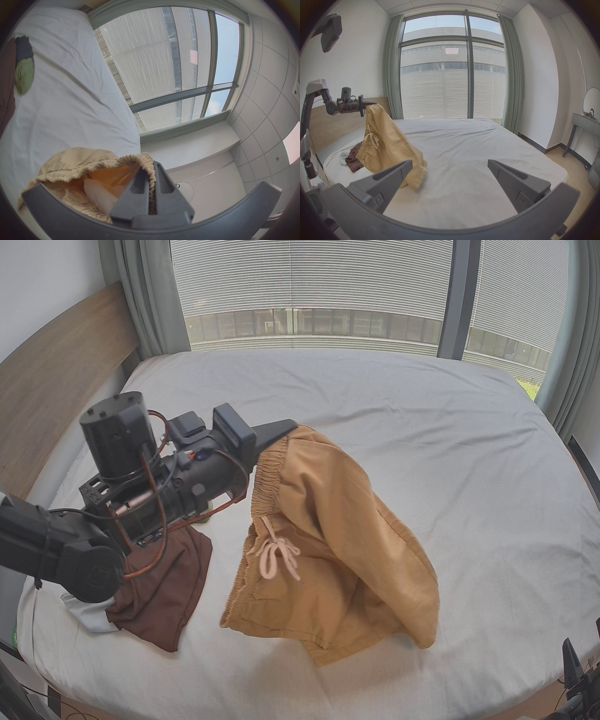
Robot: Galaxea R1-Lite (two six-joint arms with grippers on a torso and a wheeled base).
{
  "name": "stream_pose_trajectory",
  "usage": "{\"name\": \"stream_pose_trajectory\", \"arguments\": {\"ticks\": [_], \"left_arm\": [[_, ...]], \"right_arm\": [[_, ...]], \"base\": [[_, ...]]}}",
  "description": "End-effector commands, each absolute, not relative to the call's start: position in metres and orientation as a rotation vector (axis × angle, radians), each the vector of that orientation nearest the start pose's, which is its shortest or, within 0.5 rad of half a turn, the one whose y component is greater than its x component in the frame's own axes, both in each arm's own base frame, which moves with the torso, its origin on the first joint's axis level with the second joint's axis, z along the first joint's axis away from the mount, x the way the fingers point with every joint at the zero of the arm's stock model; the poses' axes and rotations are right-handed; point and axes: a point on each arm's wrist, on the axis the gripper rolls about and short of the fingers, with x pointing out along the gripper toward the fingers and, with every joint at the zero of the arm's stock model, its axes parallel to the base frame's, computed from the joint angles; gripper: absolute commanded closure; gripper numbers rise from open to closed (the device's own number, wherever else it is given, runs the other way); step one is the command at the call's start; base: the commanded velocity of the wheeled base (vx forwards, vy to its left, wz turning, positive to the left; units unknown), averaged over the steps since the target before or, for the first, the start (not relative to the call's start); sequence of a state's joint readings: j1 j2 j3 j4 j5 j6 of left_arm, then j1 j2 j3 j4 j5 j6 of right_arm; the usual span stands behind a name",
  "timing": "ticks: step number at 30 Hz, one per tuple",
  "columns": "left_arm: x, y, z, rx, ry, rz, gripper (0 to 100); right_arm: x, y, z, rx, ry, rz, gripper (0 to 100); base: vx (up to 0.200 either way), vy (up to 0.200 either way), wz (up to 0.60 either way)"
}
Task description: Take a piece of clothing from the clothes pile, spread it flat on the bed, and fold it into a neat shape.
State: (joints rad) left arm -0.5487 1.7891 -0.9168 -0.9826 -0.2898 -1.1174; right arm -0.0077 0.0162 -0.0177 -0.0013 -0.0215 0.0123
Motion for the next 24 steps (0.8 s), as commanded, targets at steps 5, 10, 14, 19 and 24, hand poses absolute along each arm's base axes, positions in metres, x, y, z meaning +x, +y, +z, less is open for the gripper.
{"name": "stream_pose_trajectory", "arguments": {"ticks": [5, 10, 14, 19, 24], "left_arm": [[0.276, -0.142, 0.198, -1.023, 0.401, -0.721, 100], [0.270, -0.124, 0.155, -0.800, 0.449, -0.707, 100], [0.269, -0.116, 0.133, -0.682, 0.402, -0.716, 100], [0.287, -0.106, 0.117, -0.669, 0.302, -0.689, 100], [0.300, -0.107, 0.100, -0.612, 0.234, -0.626, 100]], "right_arm": [[-0.023, 0.000, 0.076, 0.012, -0.002, -0.029, 0], [-0.023, 0.000, 0.075, 0.011, 0.000, -0.029, 0], [-0.023, 0.000, 0.076, 0.012, -0.002, -0.029, 0], [-0.023, 0.000, 0.075, 0.011, 0.000, -0.029, 0], [-0.023, 0.000, 0.075, 0.011, 0.001, -0.031, 0]], "base": [[0.000, 0.000, 0.00], [0.000, 0.000, 0.00], [0.000, 0.000, 0.00], [0.000, 0.000, 0.00], [0.000, 0.000, 0.00]]}}
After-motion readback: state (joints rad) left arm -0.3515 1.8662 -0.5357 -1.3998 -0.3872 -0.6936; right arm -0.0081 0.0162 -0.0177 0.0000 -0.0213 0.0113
